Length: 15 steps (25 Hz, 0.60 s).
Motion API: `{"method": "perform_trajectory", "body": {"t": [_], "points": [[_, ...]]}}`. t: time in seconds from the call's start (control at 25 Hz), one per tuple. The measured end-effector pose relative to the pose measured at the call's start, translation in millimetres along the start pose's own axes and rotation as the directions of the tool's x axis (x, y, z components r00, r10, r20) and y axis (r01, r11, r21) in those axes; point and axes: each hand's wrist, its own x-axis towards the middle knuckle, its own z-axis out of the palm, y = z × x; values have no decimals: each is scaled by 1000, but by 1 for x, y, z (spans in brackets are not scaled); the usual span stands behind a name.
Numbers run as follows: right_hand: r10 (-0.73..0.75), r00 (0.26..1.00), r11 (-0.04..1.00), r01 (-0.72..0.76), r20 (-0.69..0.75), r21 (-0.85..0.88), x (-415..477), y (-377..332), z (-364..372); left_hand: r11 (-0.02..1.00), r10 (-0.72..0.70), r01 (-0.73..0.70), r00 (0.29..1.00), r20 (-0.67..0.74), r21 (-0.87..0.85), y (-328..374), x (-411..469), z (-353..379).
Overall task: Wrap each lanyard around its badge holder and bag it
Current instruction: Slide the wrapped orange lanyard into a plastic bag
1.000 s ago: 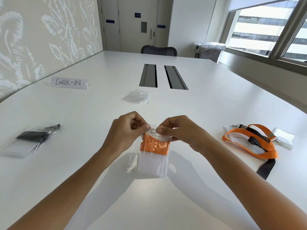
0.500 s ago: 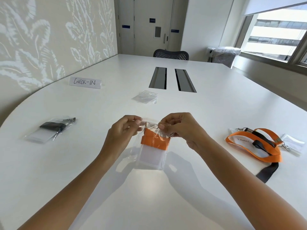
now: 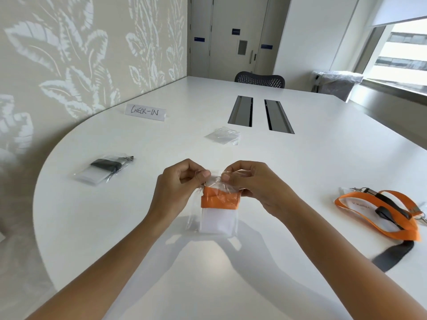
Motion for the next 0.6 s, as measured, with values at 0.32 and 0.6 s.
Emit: {"method": "perform_trajectory", "body": {"t": [0.32, 0.6], "points": [[-141, 977, 989, 146, -160, 22, 33, -18, 44, 927, -168, 124, 981, 95, 353, -28, 1, -61], [-131, 961, 960, 184, -243, 212, 95, -41, 101, 567, -130, -257, 910, 393, 782, -73, -19, -98]]}}
